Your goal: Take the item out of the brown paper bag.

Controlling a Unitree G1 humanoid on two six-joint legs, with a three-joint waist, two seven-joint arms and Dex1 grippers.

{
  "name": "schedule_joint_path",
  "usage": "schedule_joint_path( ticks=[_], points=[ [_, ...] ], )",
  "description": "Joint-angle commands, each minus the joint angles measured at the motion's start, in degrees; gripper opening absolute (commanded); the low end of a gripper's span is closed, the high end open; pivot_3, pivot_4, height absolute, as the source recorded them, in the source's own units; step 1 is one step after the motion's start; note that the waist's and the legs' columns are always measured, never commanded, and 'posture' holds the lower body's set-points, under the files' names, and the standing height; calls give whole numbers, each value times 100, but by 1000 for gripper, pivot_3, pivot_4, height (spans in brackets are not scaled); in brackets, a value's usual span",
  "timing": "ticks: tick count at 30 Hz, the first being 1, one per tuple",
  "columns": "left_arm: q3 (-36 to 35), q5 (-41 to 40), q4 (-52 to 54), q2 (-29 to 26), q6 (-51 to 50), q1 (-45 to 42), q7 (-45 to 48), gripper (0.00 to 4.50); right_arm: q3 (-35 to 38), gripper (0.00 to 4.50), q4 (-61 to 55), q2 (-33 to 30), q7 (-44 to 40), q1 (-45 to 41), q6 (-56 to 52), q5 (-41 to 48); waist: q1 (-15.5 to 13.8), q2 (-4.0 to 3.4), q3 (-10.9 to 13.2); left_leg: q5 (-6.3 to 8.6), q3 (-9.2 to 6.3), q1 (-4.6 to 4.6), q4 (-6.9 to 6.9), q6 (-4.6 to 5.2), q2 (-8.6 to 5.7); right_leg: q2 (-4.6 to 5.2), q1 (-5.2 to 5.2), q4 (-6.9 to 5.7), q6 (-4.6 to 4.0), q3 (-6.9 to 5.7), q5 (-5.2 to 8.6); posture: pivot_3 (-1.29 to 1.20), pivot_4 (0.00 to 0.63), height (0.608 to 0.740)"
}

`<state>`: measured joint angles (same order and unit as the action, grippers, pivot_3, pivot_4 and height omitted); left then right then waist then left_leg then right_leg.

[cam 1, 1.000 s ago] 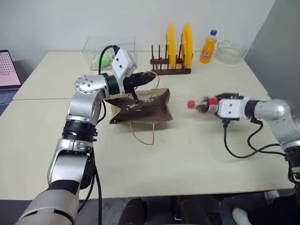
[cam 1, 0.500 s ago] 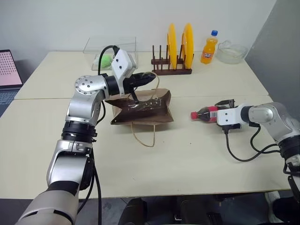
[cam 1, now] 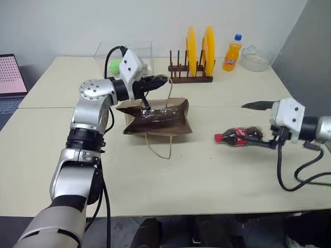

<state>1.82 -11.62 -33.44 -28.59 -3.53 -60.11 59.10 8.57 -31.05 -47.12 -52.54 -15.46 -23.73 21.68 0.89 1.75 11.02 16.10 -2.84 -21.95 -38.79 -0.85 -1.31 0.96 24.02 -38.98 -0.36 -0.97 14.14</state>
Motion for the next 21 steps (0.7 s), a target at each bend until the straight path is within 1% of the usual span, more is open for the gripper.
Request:
schedule_joint_path(
  ticks=[1,4,6,10,15,19,21],
  points=[
    [-132,141,-560,-26,451,-537,-116,198,-331,4495,-1065,658,1245,354,-535,-144,-22,-2,0,0,2,-2,1,0,-4,2,3,-1,1,4,0,0,150,740],
    [-91,267,-1042,-40,741,-780,-120,893,-760,4500,-1311,977,1708,712,-555,-588,-50,-1,0,0,9,-3,-3,0,-11,7,3,3,5,9,-2,0,150,740],
    [-62,343,-1296,-67,924,-908,-71,1574,-1048,4500,-1332,1207,2029,883,-452,-887,-60,-1,0,0,9,-3,-3,0,-12,8,3,4,6,9,-2,0,150,740],
    [-62,435,-1483,-178,1138,-995,96,2903,-1529,4500,-1140,1711,2440,643,-375,-1228,-42,-1,0,0,9,-6,0,0,-9,4,11,1,6,8,-1,0,150,740],
    [-154,404,-1158,-460,1136,-837,250,4476,-1650,4500,-889,1891,2406,441,-209,-1316,-39,0,0,0,8,-6,0,1,-8,2,10,1,6,7,-1,0,150,740],
    [-276,247,-513,-807,874,-532,338,4476,-1558,4500,-672,1897,2291,353,-15,-1274,-31,-1,0,1,7,-7,1,2,-8,2,10,2,5,8,-2,0,150,740],
    [-491,154,164,-1051,445,-166,116,4476,-1429,4500,-554,1887,2258,319,131,-1252,-27,-1,0,1,7,-6,1,2,-8,2,10,2,5,8,-2,0,150,740]
  ],
)
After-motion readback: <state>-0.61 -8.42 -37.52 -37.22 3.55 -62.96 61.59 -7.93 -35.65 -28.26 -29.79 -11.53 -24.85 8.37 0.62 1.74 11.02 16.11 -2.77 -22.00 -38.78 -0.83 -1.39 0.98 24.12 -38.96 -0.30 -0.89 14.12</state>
